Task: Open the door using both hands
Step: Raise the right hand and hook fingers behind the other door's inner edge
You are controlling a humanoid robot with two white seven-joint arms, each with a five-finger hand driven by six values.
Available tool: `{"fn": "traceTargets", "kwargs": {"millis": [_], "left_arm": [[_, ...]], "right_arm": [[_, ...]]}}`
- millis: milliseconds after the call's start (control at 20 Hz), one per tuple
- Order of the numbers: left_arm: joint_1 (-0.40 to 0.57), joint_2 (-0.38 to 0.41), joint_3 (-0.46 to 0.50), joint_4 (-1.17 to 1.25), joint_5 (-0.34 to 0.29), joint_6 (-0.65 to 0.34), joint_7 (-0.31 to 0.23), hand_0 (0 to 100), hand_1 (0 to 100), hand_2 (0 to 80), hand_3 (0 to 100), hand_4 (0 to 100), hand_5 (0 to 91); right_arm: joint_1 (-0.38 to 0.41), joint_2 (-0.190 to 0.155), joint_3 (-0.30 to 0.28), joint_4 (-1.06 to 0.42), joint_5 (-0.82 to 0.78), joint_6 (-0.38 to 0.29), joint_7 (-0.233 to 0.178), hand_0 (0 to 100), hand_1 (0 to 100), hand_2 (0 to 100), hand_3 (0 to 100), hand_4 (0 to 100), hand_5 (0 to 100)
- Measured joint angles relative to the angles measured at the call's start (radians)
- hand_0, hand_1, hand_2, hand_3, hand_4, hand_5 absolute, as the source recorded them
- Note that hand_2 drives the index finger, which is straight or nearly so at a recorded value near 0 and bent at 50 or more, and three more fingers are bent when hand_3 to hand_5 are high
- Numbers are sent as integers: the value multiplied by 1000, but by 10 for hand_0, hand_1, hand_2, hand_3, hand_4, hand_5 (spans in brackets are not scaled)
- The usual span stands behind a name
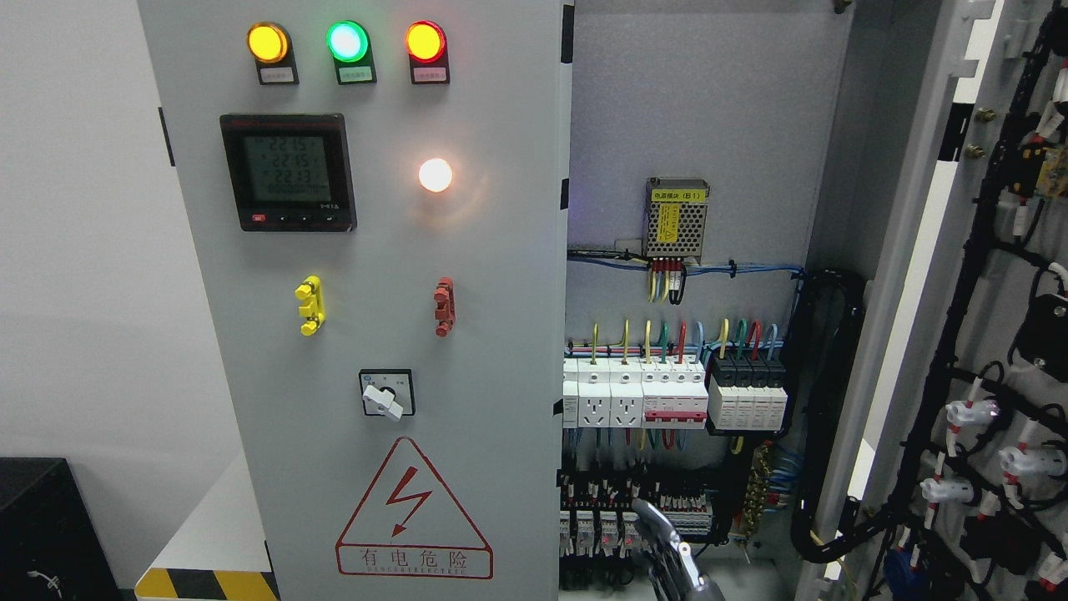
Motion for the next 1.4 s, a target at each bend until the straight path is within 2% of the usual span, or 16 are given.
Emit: {"fn": "traceTargets", "kwargs": {"millis": [351, 651, 1002, 1403], "left_arm": [[0, -1, -2, -3, 0, -3, 0, 0, 0, 0, 0, 0, 0], [0, -2, -3, -4, 0, 1, 0, 0, 0, 0, 0, 0, 0], [0, -2, -4, -5, 0, 1, 0, 0, 0, 0, 0, 0, 0], [0, -2, -4, -5, 0, 2, 0, 0, 0, 0, 0, 0, 0]], "right_arm": [[-216, 19, -2, 84, 0, 19, 2, 0, 0, 0, 0, 0, 0], [-354, 37, -18, 204, -1, 27, 6, 0, 0, 0, 0, 0, 0], [-460, 48, -32, 325, -48, 115, 13, 0, 0, 0, 0, 0, 0], [-520, 51, -40, 409, -123, 175, 19, 0, 0, 0, 0, 0, 0]]}}
